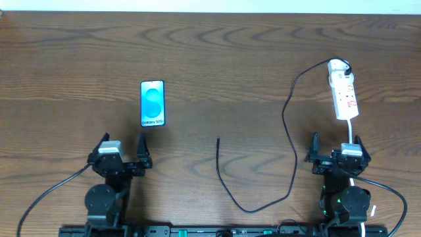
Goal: Plug charger to phone and switch on socket
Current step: 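Move the left gripper forward over the blue Galaxy phone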
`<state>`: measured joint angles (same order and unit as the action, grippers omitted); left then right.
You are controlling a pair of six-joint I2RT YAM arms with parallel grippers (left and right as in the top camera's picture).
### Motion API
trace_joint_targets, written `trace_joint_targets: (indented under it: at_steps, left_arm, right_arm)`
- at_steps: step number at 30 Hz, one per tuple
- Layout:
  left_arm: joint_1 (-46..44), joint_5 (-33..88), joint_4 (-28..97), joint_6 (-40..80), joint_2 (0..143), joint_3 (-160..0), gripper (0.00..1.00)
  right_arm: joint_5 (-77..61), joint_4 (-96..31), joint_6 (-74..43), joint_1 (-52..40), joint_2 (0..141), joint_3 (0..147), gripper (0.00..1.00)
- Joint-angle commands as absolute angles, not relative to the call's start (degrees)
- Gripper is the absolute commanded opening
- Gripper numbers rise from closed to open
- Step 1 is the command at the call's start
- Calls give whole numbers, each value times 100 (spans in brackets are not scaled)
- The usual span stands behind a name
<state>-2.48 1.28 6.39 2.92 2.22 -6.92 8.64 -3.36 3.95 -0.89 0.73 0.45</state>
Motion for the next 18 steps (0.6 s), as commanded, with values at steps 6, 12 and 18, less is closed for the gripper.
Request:
trace_joint_targets:
  at_steps: [6, 12, 18]
  left_arm:
    - [-266, 82, 1096, 237, 1900, -2576, 91]
    - [-266, 84, 1404, 237, 3262, -3594, 91]
    - [-266, 82, 2093, 237, 4499, -4574, 91]
  right_arm:
    - [945, -340, 325, -117, 27, 32, 99]
    - [945, -340, 325, -117, 27, 32, 99]
    - [945, -340, 325, -117, 27, 32, 99]
